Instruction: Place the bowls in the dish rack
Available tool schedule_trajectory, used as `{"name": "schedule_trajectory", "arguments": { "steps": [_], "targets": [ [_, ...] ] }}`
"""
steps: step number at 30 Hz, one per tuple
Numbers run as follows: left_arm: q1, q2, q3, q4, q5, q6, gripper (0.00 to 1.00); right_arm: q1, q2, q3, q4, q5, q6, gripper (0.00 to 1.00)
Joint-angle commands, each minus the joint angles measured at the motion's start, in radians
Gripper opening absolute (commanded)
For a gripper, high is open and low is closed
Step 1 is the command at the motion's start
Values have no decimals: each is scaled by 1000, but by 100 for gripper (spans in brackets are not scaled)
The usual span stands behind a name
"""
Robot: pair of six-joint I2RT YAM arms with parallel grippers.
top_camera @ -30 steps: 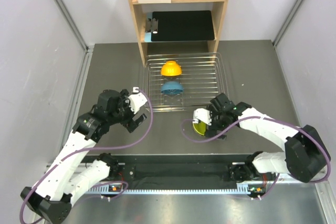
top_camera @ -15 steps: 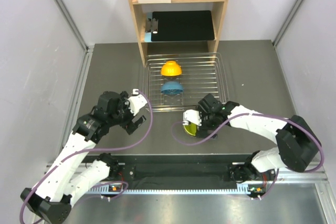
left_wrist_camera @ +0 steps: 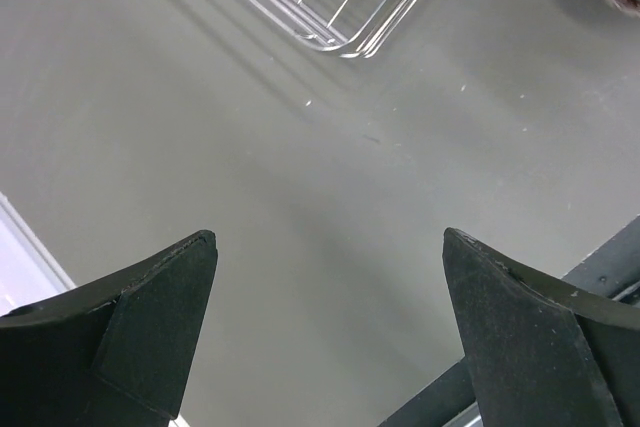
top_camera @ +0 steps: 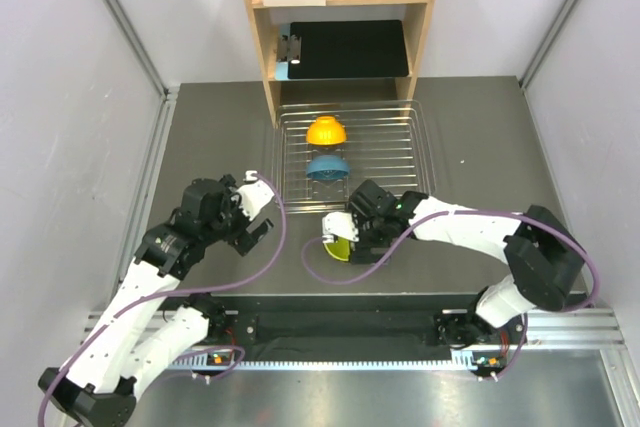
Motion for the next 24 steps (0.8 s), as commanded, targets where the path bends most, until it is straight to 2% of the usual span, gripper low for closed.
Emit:
{"name": "schedule_trajectory", "arguments": {
  "steps": [1, 7, 10, 16, 19, 24],
  "targets": [
    [17, -10, -15, 51, -31, -7, 99, 59, 51, 57, 41, -24, 12, 100],
    [91, -10, -28, 65, 7, 23, 99, 113, 101, 99, 41, -23, 16, 100],
    [163, 1, -37, 74, 44, 56, 99, 128, 123, 118, 43, -18, 15, 100],
    [431, 37, -31, 74, 234, 144, 99, 136, 167, 169, 49, -7, 27, 100],
    [524, 60, -29, 57, 317, 183, 99, 143, 190, 192, 54, -7, 42, 100],
    [589, 63, -43, 45, 411, 216, 99, 166, 236, 230, 57, -7, 64, 100]
  ]
}}
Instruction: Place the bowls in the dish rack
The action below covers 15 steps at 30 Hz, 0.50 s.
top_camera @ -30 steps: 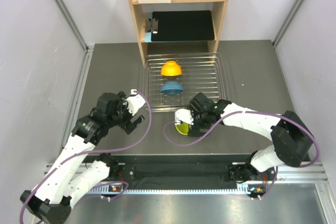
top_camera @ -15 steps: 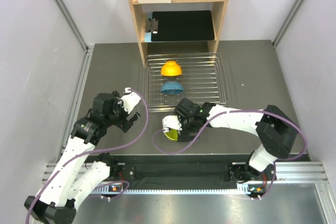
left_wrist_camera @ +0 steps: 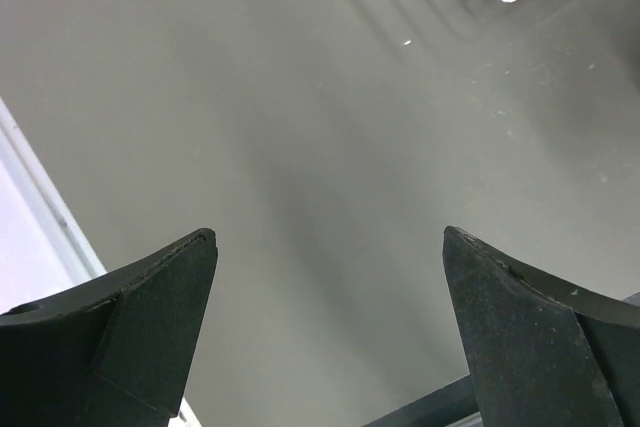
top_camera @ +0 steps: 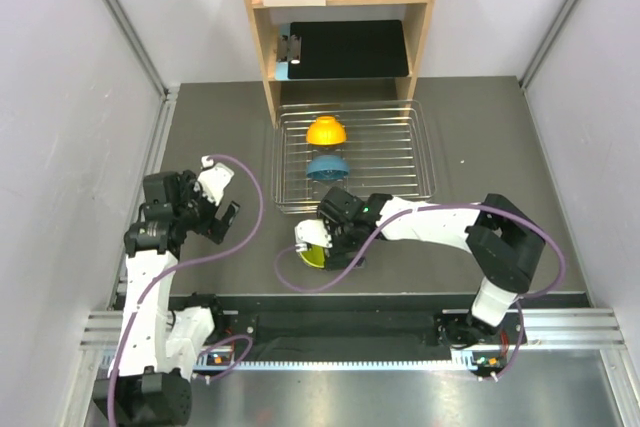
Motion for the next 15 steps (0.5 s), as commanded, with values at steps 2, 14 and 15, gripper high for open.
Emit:
{"name": "schedule_trajectory", "arguments": {
  "steps": [2, 14, 15],
  "targets": [
    [43, -2, -11, 17, 133, 57, 99, 47, 49, 78, 43, -12, 32, 100],
    [200, 56, 1, 49, 248, 54, 99, 74, 112, 175, 46, 9, 49, 100],
    [227, 65, 6, 51, 258, 55, 99, 76, 116, 181, 53, 14, 51, 100]
  ]
}}
